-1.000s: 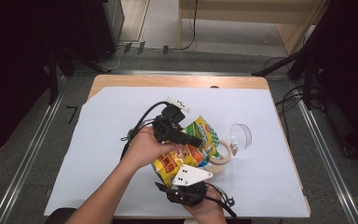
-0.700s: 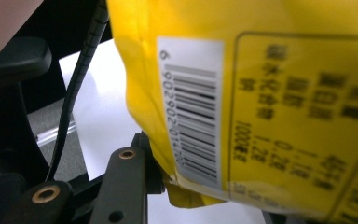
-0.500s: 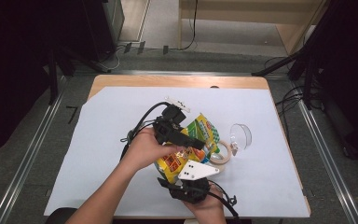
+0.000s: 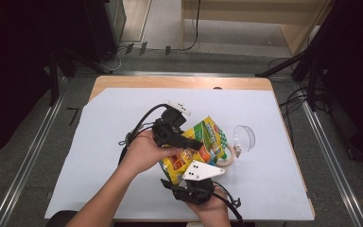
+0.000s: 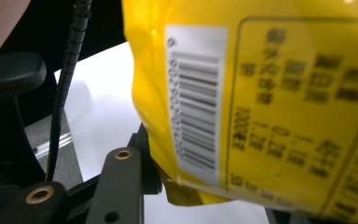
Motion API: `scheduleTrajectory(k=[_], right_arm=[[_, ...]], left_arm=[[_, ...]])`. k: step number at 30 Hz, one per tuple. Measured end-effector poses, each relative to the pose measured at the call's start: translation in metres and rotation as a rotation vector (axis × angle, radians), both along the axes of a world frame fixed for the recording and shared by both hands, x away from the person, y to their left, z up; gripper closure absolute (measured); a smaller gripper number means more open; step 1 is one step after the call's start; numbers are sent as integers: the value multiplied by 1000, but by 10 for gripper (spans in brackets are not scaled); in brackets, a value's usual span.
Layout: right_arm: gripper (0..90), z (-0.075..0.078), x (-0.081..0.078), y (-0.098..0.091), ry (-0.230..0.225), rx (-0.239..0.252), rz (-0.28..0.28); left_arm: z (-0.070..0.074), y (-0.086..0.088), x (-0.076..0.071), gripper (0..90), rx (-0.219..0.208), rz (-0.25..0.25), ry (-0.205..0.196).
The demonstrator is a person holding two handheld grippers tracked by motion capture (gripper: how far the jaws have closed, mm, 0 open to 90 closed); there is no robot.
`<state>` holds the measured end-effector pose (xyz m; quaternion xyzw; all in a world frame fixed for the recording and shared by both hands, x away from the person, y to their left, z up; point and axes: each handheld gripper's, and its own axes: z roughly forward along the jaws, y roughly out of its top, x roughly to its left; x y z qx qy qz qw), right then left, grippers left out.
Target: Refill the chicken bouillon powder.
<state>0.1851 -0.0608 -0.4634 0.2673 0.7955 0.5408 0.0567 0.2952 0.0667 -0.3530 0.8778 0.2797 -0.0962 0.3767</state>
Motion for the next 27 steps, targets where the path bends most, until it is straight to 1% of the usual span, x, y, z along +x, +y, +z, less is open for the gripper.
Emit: scheduleTrajectory(k=[1,2,3,4,6,7,8,10,13,15,16,17,20,21,24,25,26,27], right_arm=[[614,0,0,0,-4,-4,5],[614,0,0,1,0,-2,23],[614,0,-1,2,-6,-10,35],[612,0,-2,3,-15,-17,33],[610,0,-2,3,-25,-17,41],[587,1,-2,3,-27,-21,46],[570,0,-2,4,-34,-27,53],[569,0,-3,6,-47,-44,55],[642,1,-2,5,-52,-44,52],[651,2,-2,6,-53,-52,52],[654,2,-2,6,-51,-51,50],[655,3,-2,7,-51,-51,47],[656,6,0,7,-39,-27,40],[655,7,1,7,-40,-27,40],[654,9,1,7,-36,-21,40],[654,10,1,7,-32,-13,39],[654,11,2,6,-37,-13,36],[654,12,1,7,-36,-11,33]], left_arm=[[0,0,0,769,-3,3,-3],[0,-1,0,779,5,1,-4],[0,-1,0,788,4,3,-4],[0,0,0,791,4,4,-6],[1,0,0,795,-3,8,-7],[1,-1,0,796,1,7,-14],[2,-1,-1,799,4,5,-17],[3,-1,-1,801,2,9,-15],[4,-1,-2,798,1,11,-16],[5,-1,-2,792,-4,15,-16],[6,0,-2,785,-5,16,-20],[6,0,-2,772,-17,23,-17],[6,2,0,698,-27,42,-12],[6,3,0,692,-27,48,-7],[7,6,1,671,-38,50,-12],[8,6,1,659,-47,49,-8],[8,7,1,656,-56,46,-7],[9,7,0,654,-62,45,-11]])
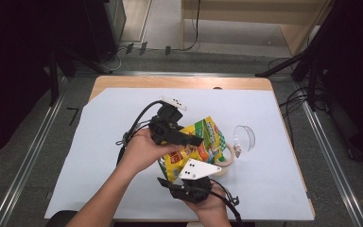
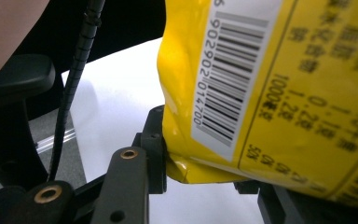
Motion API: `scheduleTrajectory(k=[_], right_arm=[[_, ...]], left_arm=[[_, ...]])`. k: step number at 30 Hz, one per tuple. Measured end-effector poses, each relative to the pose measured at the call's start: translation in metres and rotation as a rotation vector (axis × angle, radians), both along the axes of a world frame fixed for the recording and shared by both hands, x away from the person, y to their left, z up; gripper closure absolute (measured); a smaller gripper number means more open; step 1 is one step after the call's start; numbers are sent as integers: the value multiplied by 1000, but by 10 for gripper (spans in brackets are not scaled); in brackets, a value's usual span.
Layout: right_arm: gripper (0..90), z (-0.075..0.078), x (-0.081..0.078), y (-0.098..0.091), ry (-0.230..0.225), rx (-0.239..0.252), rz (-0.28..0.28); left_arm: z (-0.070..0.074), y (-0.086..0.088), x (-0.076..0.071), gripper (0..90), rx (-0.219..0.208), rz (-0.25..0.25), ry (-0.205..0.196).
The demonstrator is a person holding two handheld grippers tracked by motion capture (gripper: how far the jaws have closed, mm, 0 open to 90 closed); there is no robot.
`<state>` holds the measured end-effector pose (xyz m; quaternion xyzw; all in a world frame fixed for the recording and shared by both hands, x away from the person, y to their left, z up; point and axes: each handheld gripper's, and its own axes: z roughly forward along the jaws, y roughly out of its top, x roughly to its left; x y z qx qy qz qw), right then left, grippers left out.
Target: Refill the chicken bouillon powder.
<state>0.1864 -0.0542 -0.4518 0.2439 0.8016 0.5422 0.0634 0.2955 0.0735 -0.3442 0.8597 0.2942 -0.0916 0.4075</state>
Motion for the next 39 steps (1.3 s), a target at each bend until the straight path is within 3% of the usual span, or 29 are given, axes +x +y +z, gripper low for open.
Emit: scheduleTrajectory(k=[5,9,12,15,17,20,25,29,34,39], right_arm=[[654,2,0,0,14,15,-10],[654,1,0,1,15,15,-10],[655,1,1,2,18,19,-8],[655,-1,1,2,17,14,-12],[656,-1,3,2,18,14,-14],[654,0,3,1,22,31,-11],[650,1,2,1,10,23,-11],[649,0,5,1,9,12,-14],[631,3,8,3,11,20,8],[667,13,12,6,-34,-20,31]], left_arm=[[1,0,-1,644,-18,16,-9],[0,1,1,667,-4,26,21],[-1,1,5,673,23,17,51],[-1,-2,3,665,56,28,38],[-1,-2,2,653,40,27,28],[0,0,5,662,14,56,57],[1,0,6,761,13,87,51],[5,-5,2,801,38,85,15],[12,-8,8,815,65,85,51],[22,-15,19,813,88,75,74]])
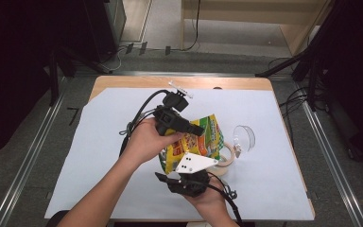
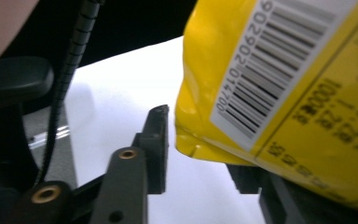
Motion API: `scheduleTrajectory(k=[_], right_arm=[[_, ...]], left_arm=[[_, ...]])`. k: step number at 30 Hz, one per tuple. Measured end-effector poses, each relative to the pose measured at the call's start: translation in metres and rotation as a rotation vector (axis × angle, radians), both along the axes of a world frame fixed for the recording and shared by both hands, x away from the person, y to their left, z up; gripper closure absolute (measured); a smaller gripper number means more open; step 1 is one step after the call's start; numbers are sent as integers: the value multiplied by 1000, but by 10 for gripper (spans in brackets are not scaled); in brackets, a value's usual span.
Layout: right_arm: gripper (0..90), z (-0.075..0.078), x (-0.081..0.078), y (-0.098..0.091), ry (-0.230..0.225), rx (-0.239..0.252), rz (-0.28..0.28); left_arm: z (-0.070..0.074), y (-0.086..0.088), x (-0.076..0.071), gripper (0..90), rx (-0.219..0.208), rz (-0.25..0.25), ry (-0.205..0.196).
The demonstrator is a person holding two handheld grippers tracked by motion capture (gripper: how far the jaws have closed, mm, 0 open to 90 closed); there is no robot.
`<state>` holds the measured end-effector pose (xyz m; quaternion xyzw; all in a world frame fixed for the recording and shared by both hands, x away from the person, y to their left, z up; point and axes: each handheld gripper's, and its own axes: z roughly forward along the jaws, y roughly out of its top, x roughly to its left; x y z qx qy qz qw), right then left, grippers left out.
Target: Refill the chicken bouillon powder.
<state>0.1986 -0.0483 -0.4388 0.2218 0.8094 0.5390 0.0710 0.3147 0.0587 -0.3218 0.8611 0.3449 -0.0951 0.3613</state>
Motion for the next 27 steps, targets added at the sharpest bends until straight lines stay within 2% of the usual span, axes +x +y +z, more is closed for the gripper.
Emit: scheduleTrajectory(k=[1,5,9,10,17,22,27], right_arm=[[690,2,2,-1,0,-2,-8],[690,1,4,-3,-18,-6,-24],[690,-6,4,-2,16,1,-39],[690,-6,4,-3,20,4,-38],[690,-4,3,-5,20,5,-45],[688,-3,4,-2,13,3,-39],[688,-3,2,2,0,-7,-30]], left_arm=[[1,0,0,811,-7,1,-4],[-2,2,0,797,-47,0,-11],[-10,5,2,787,-95,10,13],[-10,5,2,785,-101,12,6],[-7,3,-1,782,-92,5,-10],[-4,7,-9,757,-74,10,-58],[-5,13,-10,769,-87,11,-49]])
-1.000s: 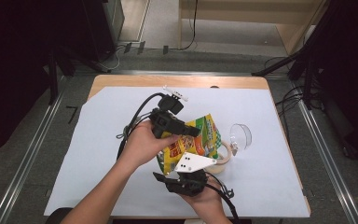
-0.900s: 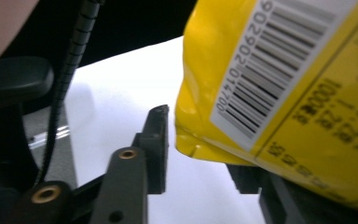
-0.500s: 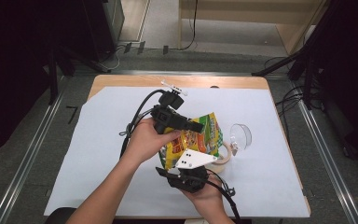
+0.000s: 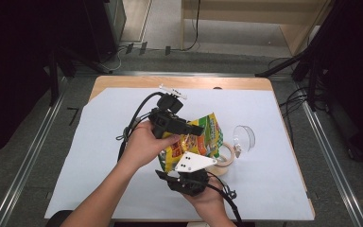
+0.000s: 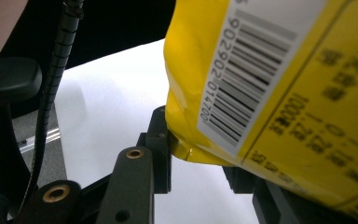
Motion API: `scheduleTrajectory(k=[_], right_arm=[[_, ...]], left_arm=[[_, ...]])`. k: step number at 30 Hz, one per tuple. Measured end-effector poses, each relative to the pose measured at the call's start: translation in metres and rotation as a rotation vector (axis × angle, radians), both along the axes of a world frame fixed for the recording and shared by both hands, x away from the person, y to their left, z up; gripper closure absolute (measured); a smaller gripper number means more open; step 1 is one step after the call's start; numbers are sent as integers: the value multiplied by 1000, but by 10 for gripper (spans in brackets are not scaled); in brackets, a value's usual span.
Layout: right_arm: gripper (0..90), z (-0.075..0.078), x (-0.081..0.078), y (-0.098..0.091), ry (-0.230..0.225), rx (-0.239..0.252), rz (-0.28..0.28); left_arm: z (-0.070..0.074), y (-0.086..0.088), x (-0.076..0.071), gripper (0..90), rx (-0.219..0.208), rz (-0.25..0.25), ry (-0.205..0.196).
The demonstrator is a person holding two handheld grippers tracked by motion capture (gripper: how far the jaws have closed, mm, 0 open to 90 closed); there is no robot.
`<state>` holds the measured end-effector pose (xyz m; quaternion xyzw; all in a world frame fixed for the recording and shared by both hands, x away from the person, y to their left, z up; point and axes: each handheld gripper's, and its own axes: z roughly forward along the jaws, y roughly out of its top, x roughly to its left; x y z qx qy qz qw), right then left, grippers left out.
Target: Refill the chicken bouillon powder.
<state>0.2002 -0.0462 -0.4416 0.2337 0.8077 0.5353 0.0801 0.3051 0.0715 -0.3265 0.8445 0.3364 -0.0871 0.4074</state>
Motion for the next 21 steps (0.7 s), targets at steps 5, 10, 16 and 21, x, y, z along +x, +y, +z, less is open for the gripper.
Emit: scheduleTrajectory(k=[5,10,16,21], right_arm=[[689,-3,0,0,6,-11,2],[689,-2,0,0,7,-3,3],[689,-2,0,-1,12,-9,3],[689,-1,0,-1,10,-15,4]], left_arm=[[-2,-1,-2,768,2,1,-6],[-2,1,-2,766,-7,5,-4],[-4,1,1,761,-25,-4,11],[-4,3,3,759,-38,-7,17]])
